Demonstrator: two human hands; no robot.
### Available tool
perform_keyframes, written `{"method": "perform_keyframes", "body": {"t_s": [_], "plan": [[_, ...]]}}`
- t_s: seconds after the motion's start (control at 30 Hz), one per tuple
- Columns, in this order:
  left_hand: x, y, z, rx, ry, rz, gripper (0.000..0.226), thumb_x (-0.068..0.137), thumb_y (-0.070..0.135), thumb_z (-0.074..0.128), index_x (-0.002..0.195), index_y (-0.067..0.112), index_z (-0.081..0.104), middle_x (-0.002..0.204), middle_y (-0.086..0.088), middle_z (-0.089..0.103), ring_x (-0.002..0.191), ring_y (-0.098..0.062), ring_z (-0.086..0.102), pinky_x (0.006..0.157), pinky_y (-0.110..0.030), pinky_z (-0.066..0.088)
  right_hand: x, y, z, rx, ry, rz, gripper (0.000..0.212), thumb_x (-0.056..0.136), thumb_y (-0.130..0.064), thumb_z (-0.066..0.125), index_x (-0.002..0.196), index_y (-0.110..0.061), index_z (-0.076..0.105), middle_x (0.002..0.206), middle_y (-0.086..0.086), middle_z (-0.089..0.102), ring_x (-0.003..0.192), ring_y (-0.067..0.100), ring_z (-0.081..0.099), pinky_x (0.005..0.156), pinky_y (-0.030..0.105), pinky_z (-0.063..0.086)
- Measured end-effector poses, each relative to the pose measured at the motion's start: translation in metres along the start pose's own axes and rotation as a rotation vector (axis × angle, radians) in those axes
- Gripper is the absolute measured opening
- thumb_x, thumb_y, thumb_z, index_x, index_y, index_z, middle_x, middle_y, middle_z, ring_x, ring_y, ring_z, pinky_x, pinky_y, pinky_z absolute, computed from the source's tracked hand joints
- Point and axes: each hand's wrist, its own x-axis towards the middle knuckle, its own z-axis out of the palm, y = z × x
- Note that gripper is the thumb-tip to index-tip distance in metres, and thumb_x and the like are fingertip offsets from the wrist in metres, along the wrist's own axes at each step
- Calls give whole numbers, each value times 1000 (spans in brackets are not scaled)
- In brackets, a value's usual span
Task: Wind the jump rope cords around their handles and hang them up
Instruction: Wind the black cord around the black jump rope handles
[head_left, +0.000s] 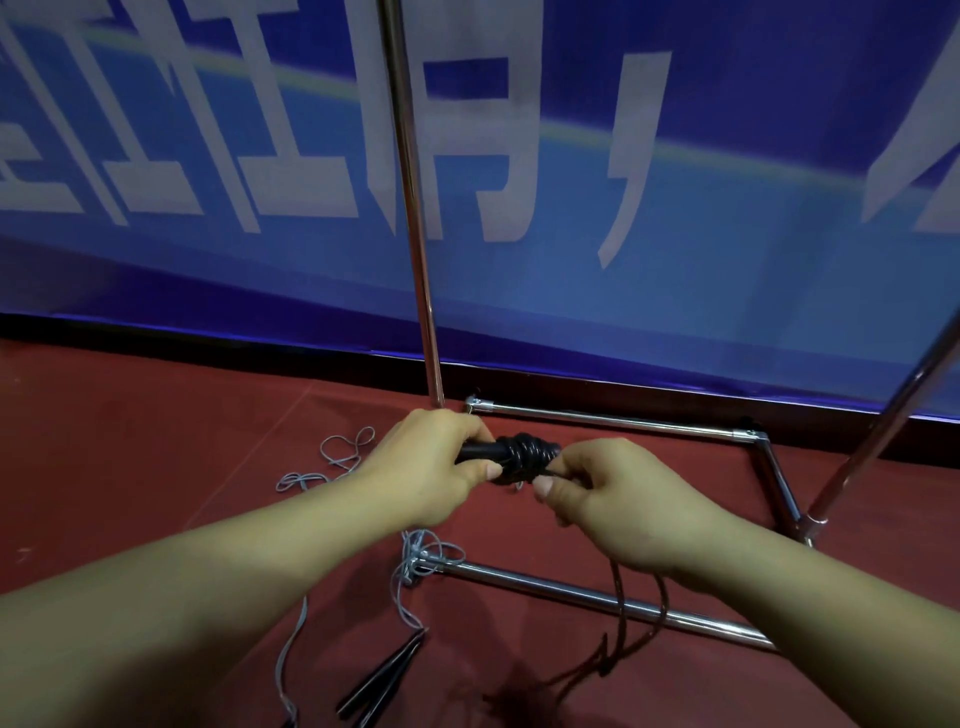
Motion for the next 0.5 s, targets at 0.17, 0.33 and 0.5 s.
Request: {"method": "perform_keyframes", "body": {"t_s": [0.17, 0.33, 0.5], "plan": [[-6, 8, 5, 44, -126, 160, 16, 97, 32, 61, 111, 34, 68, 73, 12, 61, 68, -6, 59, 63, -27, 45, 1, 3, -7, -87, 97, -46, 25, 97, -37, 58, 80, -24, 71, 75, 0, 71, 61, 9, 57, 58, 24, 43], [-13, 16, 11, 39, -249, 231, 14, 99, 30, 59, 111, 35, 62, 73, 10, 58, 67, -7, 57, 62, -26, 41, -1, 12, -17, -60, 77, -80, 18, 96, -32, 62, 84, -25, 74, 67, -7, 73, 57, -1, 65, 62, 20, 52], [-18, 23, 8, 58, -361, 252, 11, 101, 33, 54, 110, 39, 54, 70, 6, 54, 61, -12, 51, 63, -34, 44, 4, 22, -27, -178, 125, -68, 23, 81, -51, 74, 77, -28, 74, 71, -10, 69, 65, 0, 61, 58, 17, 43]]}}
